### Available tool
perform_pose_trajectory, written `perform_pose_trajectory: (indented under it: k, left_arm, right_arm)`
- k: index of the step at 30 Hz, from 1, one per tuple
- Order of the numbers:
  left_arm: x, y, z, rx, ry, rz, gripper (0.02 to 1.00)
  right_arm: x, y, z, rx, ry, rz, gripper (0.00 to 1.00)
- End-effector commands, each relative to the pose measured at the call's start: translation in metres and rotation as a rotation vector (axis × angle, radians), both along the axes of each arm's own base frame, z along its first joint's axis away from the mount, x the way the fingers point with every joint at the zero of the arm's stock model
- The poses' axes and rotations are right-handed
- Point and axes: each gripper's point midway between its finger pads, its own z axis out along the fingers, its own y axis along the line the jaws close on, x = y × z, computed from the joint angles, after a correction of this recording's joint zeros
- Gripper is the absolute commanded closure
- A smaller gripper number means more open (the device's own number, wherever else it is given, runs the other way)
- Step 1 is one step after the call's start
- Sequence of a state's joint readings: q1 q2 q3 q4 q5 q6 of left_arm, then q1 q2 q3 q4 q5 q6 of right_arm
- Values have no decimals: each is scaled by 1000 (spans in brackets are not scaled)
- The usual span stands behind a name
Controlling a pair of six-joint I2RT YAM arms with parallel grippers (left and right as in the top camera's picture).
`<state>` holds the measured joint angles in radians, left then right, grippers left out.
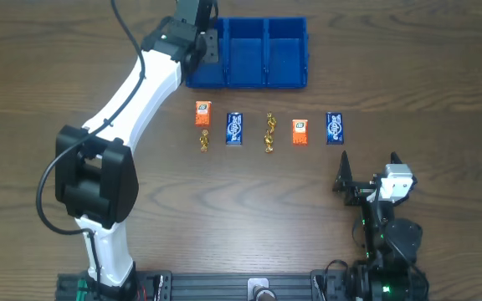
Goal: Sort Candies Into Trays
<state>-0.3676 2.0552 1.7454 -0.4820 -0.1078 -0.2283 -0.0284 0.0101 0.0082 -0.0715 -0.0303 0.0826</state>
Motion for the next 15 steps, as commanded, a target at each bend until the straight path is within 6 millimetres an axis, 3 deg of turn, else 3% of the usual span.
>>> perform_pose_trajectory:
  k: [1,8,15]
  left_arm:
    - [2,2,3,6,-8,3,726]
    - [3,1,-20,20,30,3,726]
    - [5,0,-23,19,28,1,722]
  right_arm:
    - [0,2,-1,-12,3,8,1]
    - [0,2,-1,-12,3,8,3]
    - [0,2,-1,-12,3,8,3]
